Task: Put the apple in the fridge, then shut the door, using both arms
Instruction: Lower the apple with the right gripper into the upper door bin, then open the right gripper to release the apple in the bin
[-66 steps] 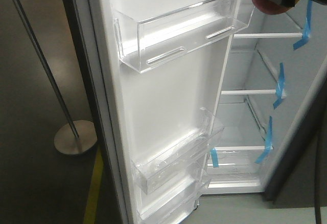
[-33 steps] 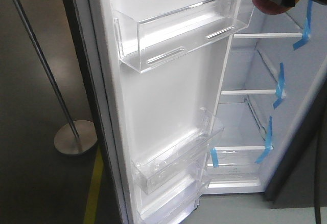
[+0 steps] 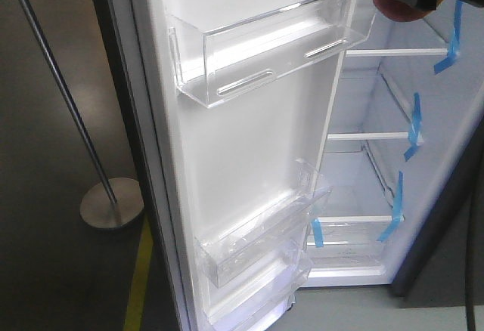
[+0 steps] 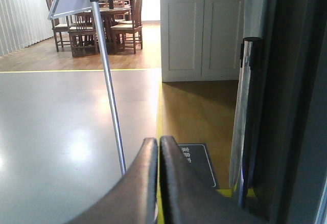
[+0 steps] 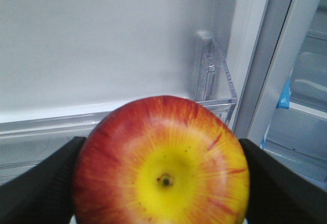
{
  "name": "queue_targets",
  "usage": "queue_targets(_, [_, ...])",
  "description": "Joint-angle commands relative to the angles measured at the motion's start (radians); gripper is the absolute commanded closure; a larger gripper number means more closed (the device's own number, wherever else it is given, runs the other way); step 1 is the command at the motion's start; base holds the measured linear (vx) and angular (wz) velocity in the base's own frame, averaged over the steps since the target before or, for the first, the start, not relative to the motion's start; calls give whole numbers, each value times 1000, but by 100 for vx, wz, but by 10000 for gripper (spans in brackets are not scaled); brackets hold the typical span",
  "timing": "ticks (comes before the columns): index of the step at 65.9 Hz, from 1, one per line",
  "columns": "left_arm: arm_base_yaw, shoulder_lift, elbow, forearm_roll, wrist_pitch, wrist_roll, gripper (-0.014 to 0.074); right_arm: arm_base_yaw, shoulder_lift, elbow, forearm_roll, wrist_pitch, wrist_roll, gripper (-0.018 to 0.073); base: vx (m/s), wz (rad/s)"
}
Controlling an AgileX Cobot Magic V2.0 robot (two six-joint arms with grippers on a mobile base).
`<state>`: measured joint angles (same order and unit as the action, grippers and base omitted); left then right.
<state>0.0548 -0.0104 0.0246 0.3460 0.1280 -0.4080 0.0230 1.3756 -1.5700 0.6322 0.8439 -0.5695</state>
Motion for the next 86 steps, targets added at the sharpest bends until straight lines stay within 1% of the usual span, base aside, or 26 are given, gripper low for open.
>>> queue_targets(1, [-6,-6,-20,-6,-73,0,603,-3,-30,-32,38,-61,-5,438,0,0])
queue_targets(22, [-6,-6,-20,-6,-73,0,603,-3,-30,-32,44,-63,-5,438,0,0])
queue_targets(28, [-6,-6,-20,-6,-73,0,603,-3,-31,-32,57,-94,-4,438,0,0])
queue_targets(34, [-6,-6,-20,-6,-73,0,603,-3,-39,-32,103,-112,-16,438,0,0])
queue_targets(39, [-6,-6,-20,-6,-73,0,603,-3,-44,-54,150,-113,-76,438,0,0])
queue_targets(43, [-6,-6,-20,-6,-73,0,603,-3,-35,-87,220,-95,-122,438,0,0])
queue_targets(49, [-6,-6,-20,-6,-73,0,603,-3,-7,-164,307,-66,-190,438,0,0])
queue_targets(52, [-6,-6,-20,-6,-73,0,603,-3,19,-212,334,-55,-210,438,0,0])
queue_targets(62, [-6,-6,-20,-6,-73,0,603,2,137,-363,403,46,-233,437,0,0])
queue_targets(66, [-6,-6,-20,-6,-73,0,603,23,194,-419,405,79,-233,437,0,0])
queue_targets(75, [-6,-6,-20,-6,-73,0,603,74,299,-493,381,84,-244,435,0,0])
queue_targets(82, [-6,-6,-20,-6,-73,0,603,95,350,-516,343,85,-236,431,0,0])
queue_targets(86, [-6,-6,-20,-6,-73,0,603,95,370,-517,337,90,-231,424,0,0])
